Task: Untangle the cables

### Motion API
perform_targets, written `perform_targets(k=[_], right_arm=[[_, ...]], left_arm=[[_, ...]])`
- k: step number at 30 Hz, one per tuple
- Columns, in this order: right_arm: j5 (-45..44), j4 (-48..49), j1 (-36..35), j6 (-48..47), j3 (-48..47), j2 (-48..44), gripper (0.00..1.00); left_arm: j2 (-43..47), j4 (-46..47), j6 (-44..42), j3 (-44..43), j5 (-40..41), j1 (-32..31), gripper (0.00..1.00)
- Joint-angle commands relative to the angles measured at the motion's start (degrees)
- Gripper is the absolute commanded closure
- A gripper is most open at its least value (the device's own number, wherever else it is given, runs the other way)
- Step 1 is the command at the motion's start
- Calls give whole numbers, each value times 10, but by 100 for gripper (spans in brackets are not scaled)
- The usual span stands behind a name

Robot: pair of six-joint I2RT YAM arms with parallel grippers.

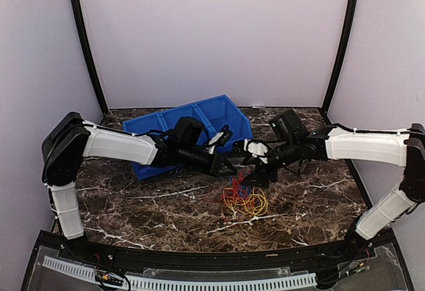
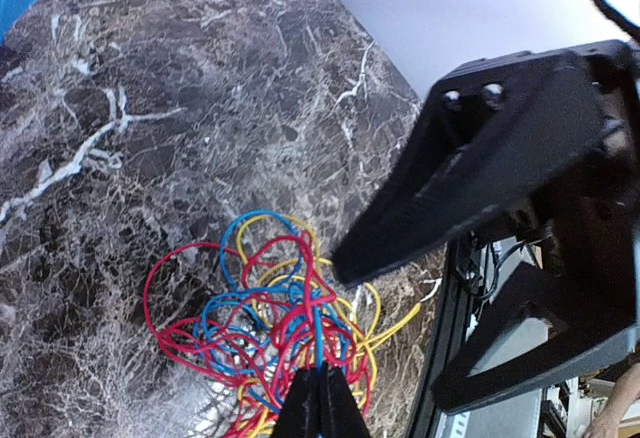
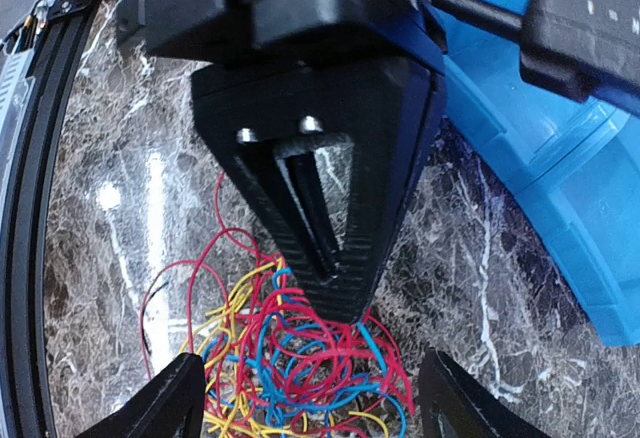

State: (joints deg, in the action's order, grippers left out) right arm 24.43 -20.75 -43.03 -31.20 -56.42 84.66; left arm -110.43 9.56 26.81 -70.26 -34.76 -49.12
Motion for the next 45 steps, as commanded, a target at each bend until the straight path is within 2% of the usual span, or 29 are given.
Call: perform_targets(k=[1,6,8,11,12,13,17,19,21,30,34,40,45], right_arm=[[36,106,9,51,23,17,26],[82,159,10,87,42,43,32],[100,163,9,89,45,54,45],[107,162,12,85,51,57,77],[108,166,15,84,57,55,85],[108,169,17,84,62,52,91],[112,167,23,70,76,44,100],[114,165,26,64,78,41,100],[118,160,26,58,77,42,100],[126,148,27,48,72,44,100],[129,149,28,48,72,43,100],[135,148,28,47,72,44,100],[137,147,28,51,70,45,100]], left_arm=[[57,46,31,25,2,-2,100],[69,46,38,35,7,-2,100],[72,45,40,38,10,-2,100],[76,40,40,44,16,-2,99],[77,38,35,47,18,-2,99],[77,36,33,53,22,-3,98],[77,53,29,82,20,-2,96],[76,69,32,93,14,-3,88],[73,79,31,99,10,-2,87],[64,101,26,97,5,-3,88],[58,104,20,96,1,-2,74],[52,109,8,97,14,-2,72],[47,166,-16,112,-18,-8,71]])
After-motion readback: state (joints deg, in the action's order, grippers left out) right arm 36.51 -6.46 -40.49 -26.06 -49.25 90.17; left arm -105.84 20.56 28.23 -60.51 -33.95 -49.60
